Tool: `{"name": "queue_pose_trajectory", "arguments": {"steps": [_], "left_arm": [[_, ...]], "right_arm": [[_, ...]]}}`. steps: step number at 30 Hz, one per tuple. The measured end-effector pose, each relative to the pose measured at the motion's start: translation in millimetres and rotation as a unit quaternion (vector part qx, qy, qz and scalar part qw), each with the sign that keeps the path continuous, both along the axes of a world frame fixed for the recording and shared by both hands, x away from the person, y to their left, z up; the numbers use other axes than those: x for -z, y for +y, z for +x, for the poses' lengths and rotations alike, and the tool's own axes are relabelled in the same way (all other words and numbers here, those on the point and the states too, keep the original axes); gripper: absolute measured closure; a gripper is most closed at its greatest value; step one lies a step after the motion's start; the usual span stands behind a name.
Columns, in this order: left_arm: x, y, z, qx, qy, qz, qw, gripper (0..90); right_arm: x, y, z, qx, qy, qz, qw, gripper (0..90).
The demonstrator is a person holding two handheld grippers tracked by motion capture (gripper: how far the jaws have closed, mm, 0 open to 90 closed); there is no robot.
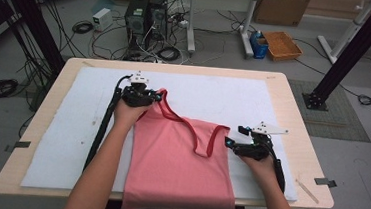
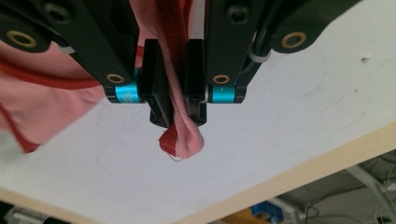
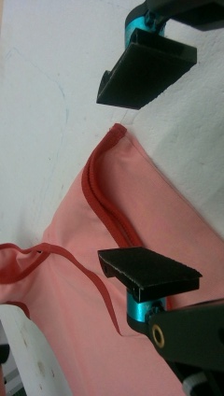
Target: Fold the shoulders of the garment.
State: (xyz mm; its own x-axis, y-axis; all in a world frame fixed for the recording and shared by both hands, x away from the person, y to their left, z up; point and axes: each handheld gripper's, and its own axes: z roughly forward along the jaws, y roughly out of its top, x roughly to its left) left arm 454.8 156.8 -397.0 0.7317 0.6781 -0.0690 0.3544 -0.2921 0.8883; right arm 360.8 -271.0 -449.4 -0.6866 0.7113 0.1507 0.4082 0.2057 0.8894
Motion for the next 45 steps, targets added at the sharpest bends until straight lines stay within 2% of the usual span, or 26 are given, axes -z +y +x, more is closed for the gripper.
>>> {"name": "queue_pose_trajectory", "arguments": {"steps": [3,6,12,15,17,19,20,22,24,28,30,34,37,40,42,44,45], "left_arm": [[4.3,2.0,-21.2,-0.004,-0.015,-0.005,0.9999,80.9],[13.8,5.2,-39.0,-0.004,-0.02,-0.01,0.9997,80.9],[28.7,3.9,-65.2,0.006,-0.028,-0.007,0.9996,79.0],[32.5,0.8,-74.0,0.008,-0.03,-0.001,0.9995,69.7],[33.5,-0.6,-80.3,-0.004,-0.036,0.009,0.9993,58.1],[32.0,-0.5,-86.3,-0.014,-0.043,0.01,0.9989,46.1],[30.4,-0.5,-88.5,-0.014,-0.049,0.006,0.9987,43.1],[24.9,0.1,-92.3,-0.012,-0.058,0.001,0.9983,39.4],[19.5,1.9,-95.0,-0.002,-0.062,-0.012,0.998,36.6],[14.1,6.6,-96.8,0.007,-0.062,-0.024,0.9978,36.6],[14.5,11.5,-95.6,-0.003,-0.058,-0.025,0.998,37.3],[17.9,24.5,-93.3,-0.025,-0.052,-0.03,0.9979,45.4],[23.3,28.5,-90.2,-0.031,-0.045,-0.023,0.9983,47.7],[33.2,24.7,-87.1,-0.026,-0.025,-0.006,0.9993,48.3],[38.3,20.6,-87.6,-0.02,-0.015,0.008,0.9997,49.2],[40.6,16.8,-91.0,-0.023,-0.011,0.03,0.9992,49.2],[41.4,15.0,-93.1,-0.018,-0.01,0.034,0.9992,49.1]], "right_arm": [[-0.1,-0.5,0.0,0.001,0.003,0.004,1.0,21.1],[0.0,0.1,-0.1,0.0,0.001,0.0,1.0,21.1],[0.1,0.3,0.0,0.001,0.001,0.0,1.0,21.1],[-0.1,0.7,-0.3,0.001,0.001,-0.003,1.0,21.1],[-0.1,0.9,-0.5,0.0,-0.001,-0.004,1.0,21.1],[-0.1,1.3,-0.7,0.001,-0.001,-0.005,1.0,21.1],[-0.1,1.4,-0.7,0.001,-0.001,-0.005,1.0,21.1],[-0.1,1.3,-0.5,0.001,-0.001,-0.005,1.0,21.1],[-0.1,0.9,-0.4,0.0,-0.001,-0.004,1.0,21.1],[0.0,1.3,-0.2,-0.001,-0.002,-0.005,1.0,21.1],[0.0,1.2,-0.3,-0.001,-0.002,-0.005,1.0,21.1],[0.0,1.4,-0.5,-0.002,-0.001,-0.005,1.0,21.1],[0.0,1.1,0.0,-0.002,-0.001,-0.004,1.0,21.1],[0.0,1.8,-0.4,-0.002,-0.001,-0.006,1.0,21.1],[-0.1,1.9,-0.6,-0.002,-0.002,-0.008,1.0,21.1],[-0.1,1.9,-0.6,-0.003,-0.002,-0.008,1.0,21.1],[-0.1,1.8,-0.6,-0.003,-0.002,-0.008,1.0,21.1]]}}
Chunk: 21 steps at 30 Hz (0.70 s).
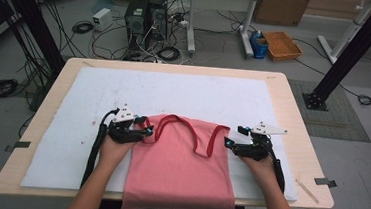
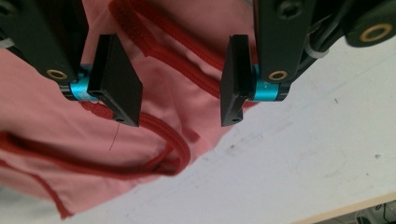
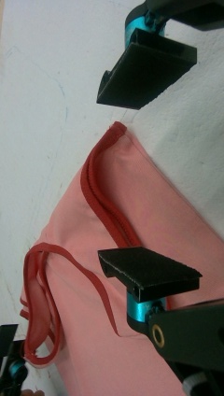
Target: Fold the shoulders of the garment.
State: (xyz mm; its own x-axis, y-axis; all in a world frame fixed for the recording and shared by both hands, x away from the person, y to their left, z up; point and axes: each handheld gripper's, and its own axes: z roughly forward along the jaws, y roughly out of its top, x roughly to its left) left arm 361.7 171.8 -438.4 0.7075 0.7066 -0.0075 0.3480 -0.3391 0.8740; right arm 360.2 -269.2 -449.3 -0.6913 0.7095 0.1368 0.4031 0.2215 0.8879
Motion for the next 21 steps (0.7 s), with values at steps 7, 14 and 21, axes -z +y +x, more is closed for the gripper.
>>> {"name": "queue_pose_trajectory", "arguments": {"steps": [7,14,21], "left_arm": [[8.5,-8.5,-15.9,0.024,0.014,0.039,0.9988,49.1],[9.7,-9.8,-26.5,0.043,0.021,0.04,0.9981,51.9],[7.3,-4.6,-30.1,0.053,0.025,0.036,0.9976,59.7]], "right_arm": [[-0.1,-0.2,0.0,-0.001,0.001,0.002,1.0,21.1],[0.0,-0.9,0.4,-0.002,0.002,0.005,1.0,21.1],[0.1,-0.9,0.5,-0.001,0.002,0.004,1.0,21.1]]}}
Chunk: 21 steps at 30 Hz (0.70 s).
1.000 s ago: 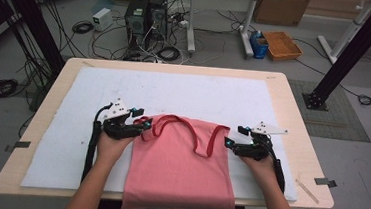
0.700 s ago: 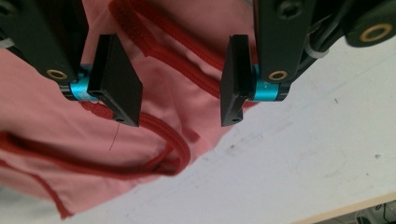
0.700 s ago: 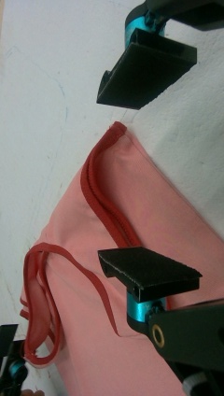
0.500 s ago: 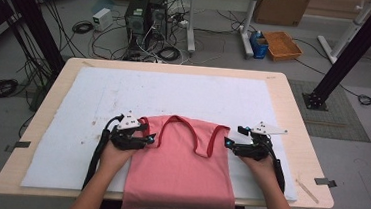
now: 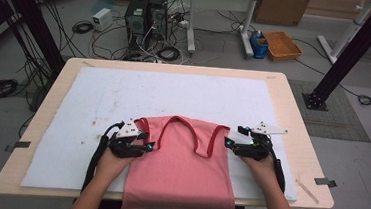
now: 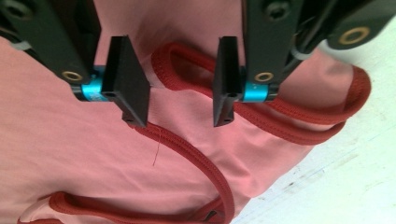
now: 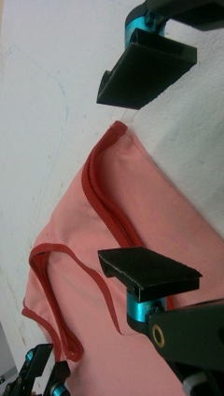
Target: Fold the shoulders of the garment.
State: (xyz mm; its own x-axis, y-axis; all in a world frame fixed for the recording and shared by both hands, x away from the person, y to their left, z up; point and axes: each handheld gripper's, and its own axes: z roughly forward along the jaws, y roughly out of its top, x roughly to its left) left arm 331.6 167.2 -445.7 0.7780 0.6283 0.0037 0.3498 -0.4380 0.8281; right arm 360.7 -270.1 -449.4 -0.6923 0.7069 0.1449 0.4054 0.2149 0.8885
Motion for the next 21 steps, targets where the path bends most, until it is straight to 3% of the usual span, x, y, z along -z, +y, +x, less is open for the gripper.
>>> {"name": "queue_pose_trajectory", "arguments": {"steps": [7,11,13,16,21], "left_arm": [[2.2,-2.2,1.5,0.016,0.024,0.02,0.9994,72.0],[2.5,-1.5,0.9,0.019,0.034,0.019,0.9991,73.5],[1.9,0.4,0.8,0.022,0.038,0.02,0.9989,78.8],[0.8,3.3,1.0,0.028,0.038,0.021,0.9987,83.8],[-4.3,8.5,-4.0,0.03,0.028,0.009,0.9991,84.7]], "right_arm": [[-0.1,-0.2,0.0,0.001,0.002,0.001,1.0,21.1],[0.0,0.0,-0.1,0.0,0.001,0.0,1.0,21.1],[0.0,-0.3,0.1,-0.001,0.002,0.001,1.0,21.1],[0.0,-0.4,0.2,-0.001,0.001,0.0,1.0,21.1],[-0.1,-0.4,0.0,0.001,0.003,0.001,1.0,21.1]]}}
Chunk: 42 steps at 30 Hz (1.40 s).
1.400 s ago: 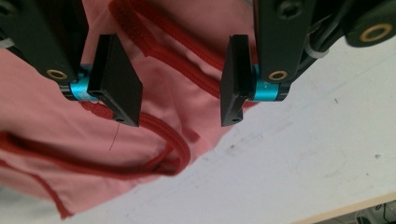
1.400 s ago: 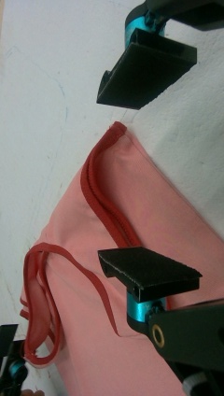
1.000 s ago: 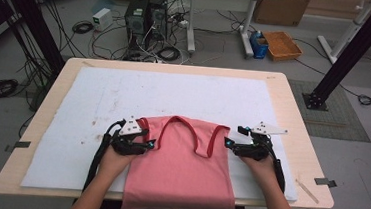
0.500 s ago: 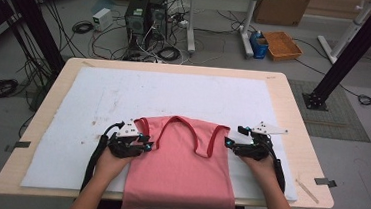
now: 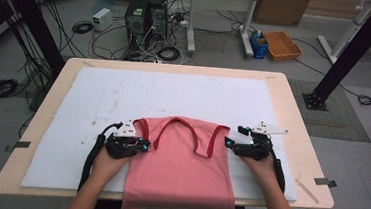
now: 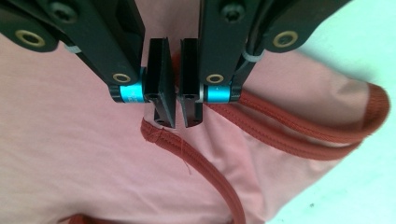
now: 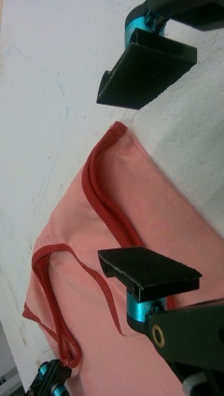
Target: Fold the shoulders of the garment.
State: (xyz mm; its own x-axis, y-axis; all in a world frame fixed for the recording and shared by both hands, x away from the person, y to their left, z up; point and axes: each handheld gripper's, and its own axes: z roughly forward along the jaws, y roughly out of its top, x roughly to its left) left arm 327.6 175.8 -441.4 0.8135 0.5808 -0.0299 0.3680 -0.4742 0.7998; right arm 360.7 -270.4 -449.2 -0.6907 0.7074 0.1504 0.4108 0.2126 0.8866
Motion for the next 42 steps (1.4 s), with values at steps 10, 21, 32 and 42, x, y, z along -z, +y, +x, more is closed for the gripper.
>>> {"name": "queue_pose_trajectory", "arguments": {"steps": [10,21,32,42], "left_arm": [[4.4,3.5,-2.0,0.001,0.019,0.011,0.9998,84.1],[4.5,5.7,-1.6,0.007,0.022,-0.004,0.9997,76.4],[-9.0,9.6,1.0,-0.014,-0.035,-0.05,0.998,33.3],[-17.3,15.7,7.9,-0.031,-0.063,-0.085,0.9939,24.7]], "right_arm": [[0.0,0.1,0.1,0.0,0.0,0.0,1.0,21.1],[0.1,-0.1,0.5,0.001,0.004,0.002,1.0,21.1],[0.0,2.0,1.1,-0.002,0.003,-0.008,1.0,21.1],[-1.8,-3.8,0.8,0.003,0.008,0.011,0.9999,20.5]]}}
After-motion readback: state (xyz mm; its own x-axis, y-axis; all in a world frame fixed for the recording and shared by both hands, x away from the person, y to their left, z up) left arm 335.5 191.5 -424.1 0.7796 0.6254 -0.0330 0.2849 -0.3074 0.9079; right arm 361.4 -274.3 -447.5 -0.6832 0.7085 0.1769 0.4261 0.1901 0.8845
